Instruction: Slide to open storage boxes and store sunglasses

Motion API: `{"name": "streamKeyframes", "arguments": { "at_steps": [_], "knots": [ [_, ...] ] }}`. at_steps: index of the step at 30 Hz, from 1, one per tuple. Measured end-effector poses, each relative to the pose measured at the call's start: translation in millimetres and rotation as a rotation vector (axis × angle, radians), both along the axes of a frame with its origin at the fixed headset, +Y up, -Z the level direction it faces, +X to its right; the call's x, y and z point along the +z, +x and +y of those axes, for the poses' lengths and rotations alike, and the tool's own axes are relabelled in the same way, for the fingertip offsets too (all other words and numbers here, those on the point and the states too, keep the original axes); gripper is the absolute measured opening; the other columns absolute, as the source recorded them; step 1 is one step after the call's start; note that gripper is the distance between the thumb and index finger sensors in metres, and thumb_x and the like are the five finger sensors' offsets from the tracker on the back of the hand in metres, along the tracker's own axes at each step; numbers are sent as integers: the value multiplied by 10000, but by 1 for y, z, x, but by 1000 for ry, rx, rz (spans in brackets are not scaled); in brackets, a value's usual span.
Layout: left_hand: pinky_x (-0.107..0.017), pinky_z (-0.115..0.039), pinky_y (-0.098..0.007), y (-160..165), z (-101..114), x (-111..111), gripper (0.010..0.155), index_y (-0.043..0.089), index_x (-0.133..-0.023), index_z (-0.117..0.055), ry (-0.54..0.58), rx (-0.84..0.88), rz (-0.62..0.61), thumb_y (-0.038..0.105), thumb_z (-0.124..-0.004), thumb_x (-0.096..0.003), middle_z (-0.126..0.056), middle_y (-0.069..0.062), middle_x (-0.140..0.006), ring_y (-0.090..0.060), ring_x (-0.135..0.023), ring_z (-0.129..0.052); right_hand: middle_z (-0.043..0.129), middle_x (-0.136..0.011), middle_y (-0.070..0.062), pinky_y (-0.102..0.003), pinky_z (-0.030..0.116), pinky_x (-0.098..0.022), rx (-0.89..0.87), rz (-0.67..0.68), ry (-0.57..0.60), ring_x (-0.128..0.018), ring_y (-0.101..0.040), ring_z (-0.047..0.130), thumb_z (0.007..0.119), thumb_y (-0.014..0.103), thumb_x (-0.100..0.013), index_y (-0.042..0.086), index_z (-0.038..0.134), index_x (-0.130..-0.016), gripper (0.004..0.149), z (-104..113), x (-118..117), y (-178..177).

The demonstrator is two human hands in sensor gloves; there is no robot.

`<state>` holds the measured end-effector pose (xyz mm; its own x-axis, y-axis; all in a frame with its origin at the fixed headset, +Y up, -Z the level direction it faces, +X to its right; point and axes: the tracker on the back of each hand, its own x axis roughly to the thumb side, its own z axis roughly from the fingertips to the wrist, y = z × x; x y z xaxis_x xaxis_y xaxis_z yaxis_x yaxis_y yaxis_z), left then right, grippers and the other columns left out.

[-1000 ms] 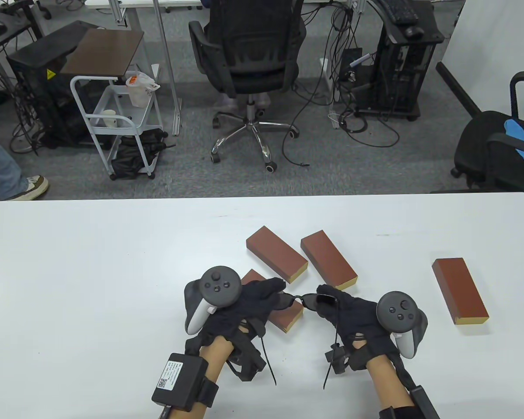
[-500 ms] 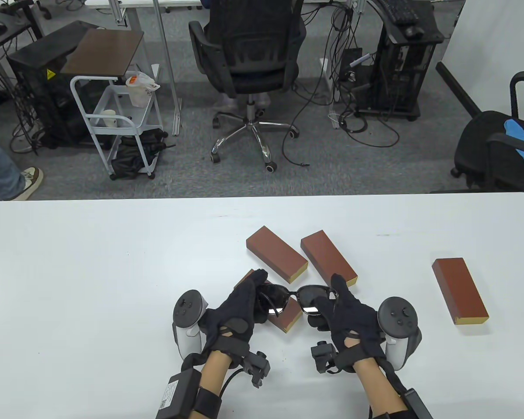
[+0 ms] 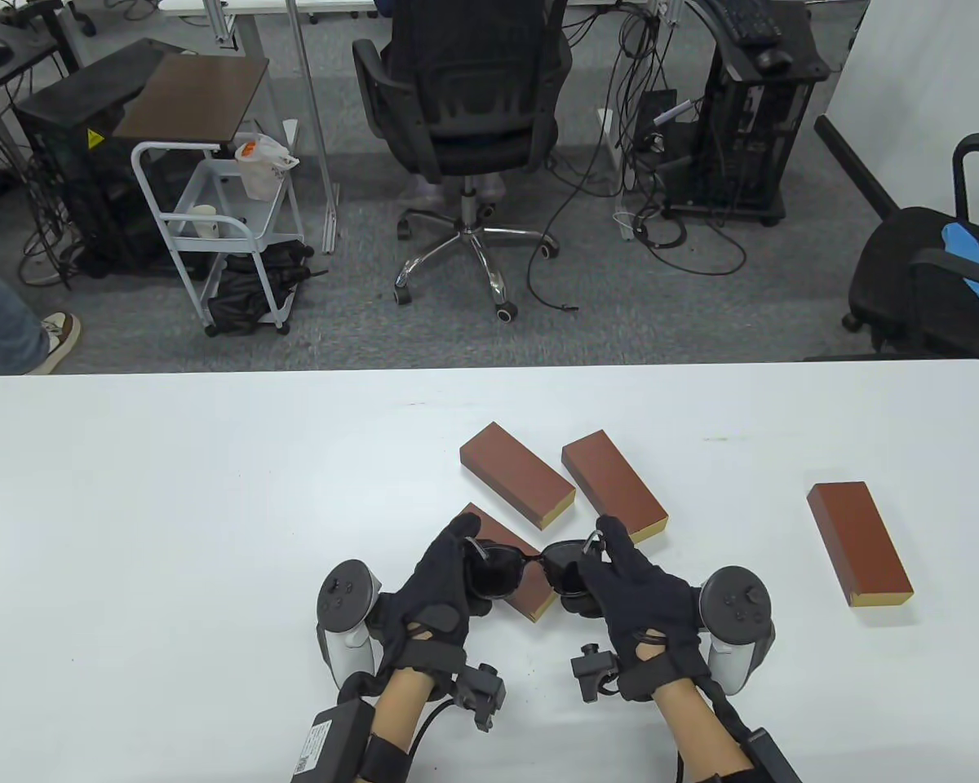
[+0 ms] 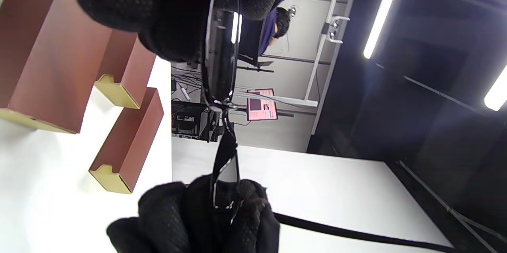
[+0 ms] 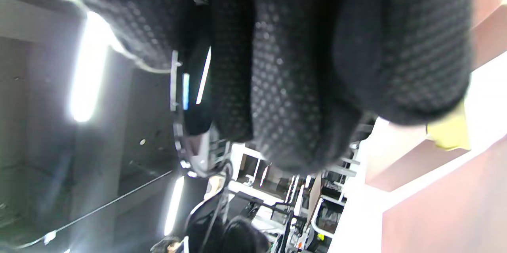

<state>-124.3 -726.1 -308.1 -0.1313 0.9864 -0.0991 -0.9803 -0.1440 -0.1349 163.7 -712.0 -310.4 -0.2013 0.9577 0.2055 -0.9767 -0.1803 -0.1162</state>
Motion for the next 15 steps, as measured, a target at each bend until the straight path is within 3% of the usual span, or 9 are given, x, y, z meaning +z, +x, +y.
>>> {"name": "streamKeyframes", "arguments": {
  "at_steps": [5,7,10,15],
  "knots": [
    [-507,-753,-493,-7,-6,0,678,244,-1087,-540,-31,9,25,569,-466,-497,-743,-106,-1005,-331,-779,-847,996,-644,-112,-402,931,-330,3,195,16,-484,-300,1074,819,670,-245,119,547,-903,900,-5,-4,-8],
    [-505,-753,-493,-9,-6,0,676,240,-1087,-540,-32,7,30,565,-467,-498,-744,-109,-1003,-332,-777,-848,971,-686,-142,-427,913,-356,-48,231,5,-525,-343,1046,697,768,-244,116,530,-914,950,-10,-4,-10],
    [-475,-763,-479,-11,-4,1,674,220,-1083,-545,-36,-6,35,552,-473,-501,-749,-123,-987,-309,-714,-875,945,-707,-183,-469,889,-366,-133,252,-32,-545,-397,1016,624,771,-265,108,533,-914,932,-15,-3,-12],
    [-432,-780,-460,-11,-4,1,661,197,-1076,-562,-40,-77,47,532,-511,-508,-767,-135,-961,-283,-650,-901,974,-677,-162,-457,902,-349,-95,214,-40,-521,-380,1034,596,741,-295,124,592,-894,860,-16,-3,-10]
  ]
}}
